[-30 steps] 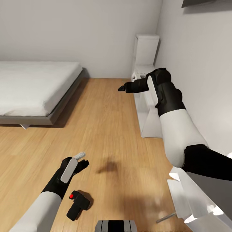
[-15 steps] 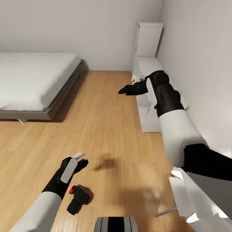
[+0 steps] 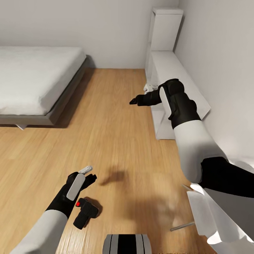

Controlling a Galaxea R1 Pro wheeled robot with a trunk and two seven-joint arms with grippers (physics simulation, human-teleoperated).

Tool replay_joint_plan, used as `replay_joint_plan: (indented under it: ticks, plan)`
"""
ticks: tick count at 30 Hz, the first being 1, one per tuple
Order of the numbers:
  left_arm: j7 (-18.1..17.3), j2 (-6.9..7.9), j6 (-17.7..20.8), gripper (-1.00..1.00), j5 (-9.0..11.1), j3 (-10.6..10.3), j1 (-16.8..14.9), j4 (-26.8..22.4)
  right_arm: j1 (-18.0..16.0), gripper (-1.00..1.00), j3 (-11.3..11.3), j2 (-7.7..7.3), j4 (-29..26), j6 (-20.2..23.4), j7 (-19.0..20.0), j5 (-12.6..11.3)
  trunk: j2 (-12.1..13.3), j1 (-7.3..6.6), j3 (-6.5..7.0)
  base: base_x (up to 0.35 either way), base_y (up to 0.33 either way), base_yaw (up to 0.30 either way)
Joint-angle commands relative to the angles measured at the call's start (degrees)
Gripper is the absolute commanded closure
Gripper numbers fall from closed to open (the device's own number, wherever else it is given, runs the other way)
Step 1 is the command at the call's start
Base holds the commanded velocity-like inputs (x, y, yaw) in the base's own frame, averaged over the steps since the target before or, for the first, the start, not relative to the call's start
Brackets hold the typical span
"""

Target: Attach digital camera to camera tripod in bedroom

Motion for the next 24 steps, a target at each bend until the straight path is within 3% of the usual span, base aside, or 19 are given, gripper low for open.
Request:
replay_joint_plan:
  ticks: [1, 24]
  plan:
    - [0.58, 0.02, 0.02, -1.00, 0.60, -0.09, -0.02, -0.08, -0.03, -1.00, 0.00, 0.01, -0.03, 0.17, 0.48, 0.56, -0.03, 0.01, -0.27, 0.000, 0.000, 0.000]
    - [0.66, 0.01, -0.20, -1.00, 0.53, -0.09, -0.02, -0.31, -0.03, -1.00, -0.35, 0.01, -0.67, 0.17, -0.40, 0.56, -0.34, 0.60, -5.36, 0.000, 0.000, 0.000]
